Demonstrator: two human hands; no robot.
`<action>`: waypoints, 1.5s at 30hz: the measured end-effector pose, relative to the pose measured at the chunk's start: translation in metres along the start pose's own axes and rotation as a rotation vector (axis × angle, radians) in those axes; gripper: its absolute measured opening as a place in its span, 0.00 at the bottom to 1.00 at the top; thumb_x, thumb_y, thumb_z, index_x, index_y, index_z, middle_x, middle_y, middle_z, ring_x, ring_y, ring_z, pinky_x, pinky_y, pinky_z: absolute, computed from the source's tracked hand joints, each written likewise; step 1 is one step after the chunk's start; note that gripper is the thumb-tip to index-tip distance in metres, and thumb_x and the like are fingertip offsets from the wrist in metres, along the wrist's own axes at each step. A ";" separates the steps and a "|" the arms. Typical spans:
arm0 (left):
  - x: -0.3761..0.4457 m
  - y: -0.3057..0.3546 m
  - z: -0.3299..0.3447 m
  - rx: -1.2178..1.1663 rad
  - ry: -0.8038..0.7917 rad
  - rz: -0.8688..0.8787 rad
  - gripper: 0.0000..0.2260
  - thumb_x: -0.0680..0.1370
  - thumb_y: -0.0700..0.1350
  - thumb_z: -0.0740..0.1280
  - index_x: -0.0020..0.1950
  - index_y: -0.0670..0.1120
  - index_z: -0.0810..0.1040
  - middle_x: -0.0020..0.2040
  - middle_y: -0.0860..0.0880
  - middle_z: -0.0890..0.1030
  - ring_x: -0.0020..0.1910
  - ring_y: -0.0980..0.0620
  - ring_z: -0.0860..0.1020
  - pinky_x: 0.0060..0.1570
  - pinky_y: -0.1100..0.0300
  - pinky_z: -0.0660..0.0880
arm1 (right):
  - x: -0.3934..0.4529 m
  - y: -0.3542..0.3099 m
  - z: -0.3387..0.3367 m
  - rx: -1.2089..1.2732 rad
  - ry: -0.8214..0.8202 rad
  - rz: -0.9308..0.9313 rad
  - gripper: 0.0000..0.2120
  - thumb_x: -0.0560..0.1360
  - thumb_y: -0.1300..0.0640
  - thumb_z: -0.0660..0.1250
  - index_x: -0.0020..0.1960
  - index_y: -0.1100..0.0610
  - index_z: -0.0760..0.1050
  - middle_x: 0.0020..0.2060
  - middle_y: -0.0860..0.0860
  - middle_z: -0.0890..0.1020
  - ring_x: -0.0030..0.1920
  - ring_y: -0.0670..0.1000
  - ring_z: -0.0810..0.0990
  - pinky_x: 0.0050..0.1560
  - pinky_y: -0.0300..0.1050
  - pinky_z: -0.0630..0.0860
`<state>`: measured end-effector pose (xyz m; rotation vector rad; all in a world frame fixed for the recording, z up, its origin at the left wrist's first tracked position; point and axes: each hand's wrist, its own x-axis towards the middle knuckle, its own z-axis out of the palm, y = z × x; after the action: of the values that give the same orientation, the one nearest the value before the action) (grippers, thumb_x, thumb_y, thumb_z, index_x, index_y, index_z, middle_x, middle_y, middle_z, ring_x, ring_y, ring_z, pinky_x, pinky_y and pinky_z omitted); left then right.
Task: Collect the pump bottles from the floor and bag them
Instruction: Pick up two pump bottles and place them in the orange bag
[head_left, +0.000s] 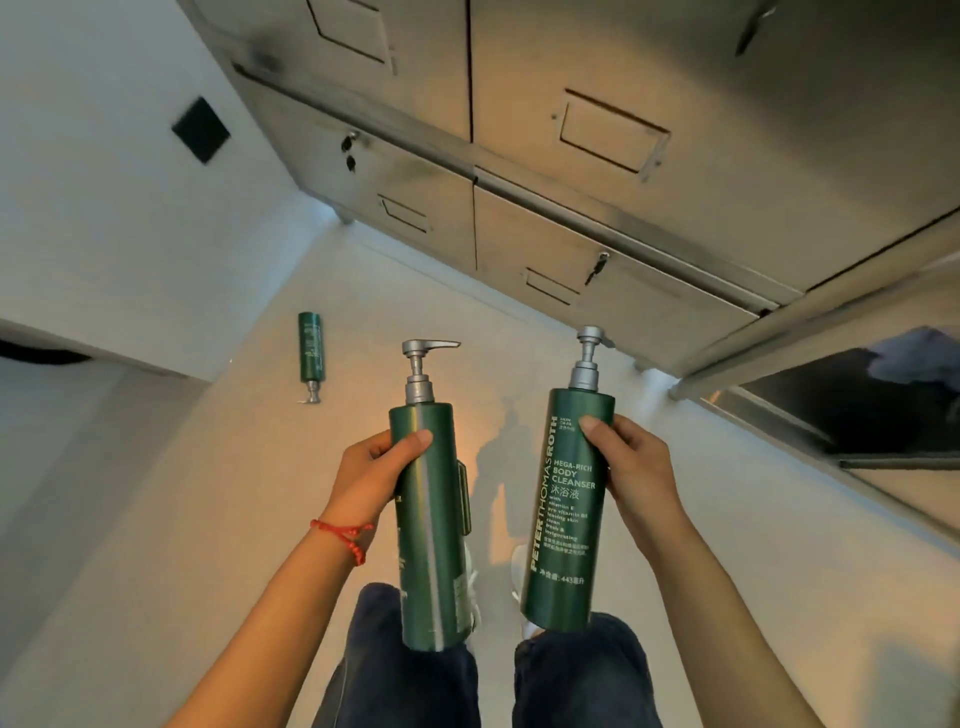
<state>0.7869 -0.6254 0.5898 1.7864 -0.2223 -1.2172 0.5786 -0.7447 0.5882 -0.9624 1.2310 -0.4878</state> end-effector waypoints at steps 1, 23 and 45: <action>-0.007 0.011 0.002 0.029 -0.020 0.010 0.05 0.71 0.45 0.69 0.36 0.47 0.79 0.32 0.49 0.82 0.33 0.52 0.79 0.32 0.61 0.74 | -0.012 -0.008 -0.006 0.007 0.027 -0.007 0.05 0.69 0.52 0.69 0.43 0.52 0.81 0.35 0.48 0.85 0.37 0.47 0.83 0.35 0.37 0.77; -0.127 0.104 0.321 0.473 -0.676 0.260 0.06 0.69 0.50 0.71 0.39 0.48 0.80 0.31 0.54 0.83 0.33 0.55 0.81 0.34 0.62 0.77 | -0.190 -0.035 -0.270 0.419 0.764 -0.187 0.04 0.71 0.57 0.69 0.43 0.56 0.80 0.31 0.45 0.84 0.31 0.43 0.79 0.33 0.35 0.75; -0.289 0.035 0.707 0.940 -1.528 0.272 0.03 0.71 0.46 0.70 0.39 0.47 0.80 0.29 0.54 0.84 0.30 0.58 0.81 0.27 0.66 0.75 | -0.324 0.006 -0.481 0.798 1.611 -0.170 0.02 0.71 0.54 0.69 0.44 0.51 0.79 0.34 0.47 0.85 0.35 0.44 0.83 0.35 0.36 0.78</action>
<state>0.0865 -0.8891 0.7473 0.9446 -2.0665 -2.2028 0.0284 -0.6594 0.7521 0.2357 2.0197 -1.9210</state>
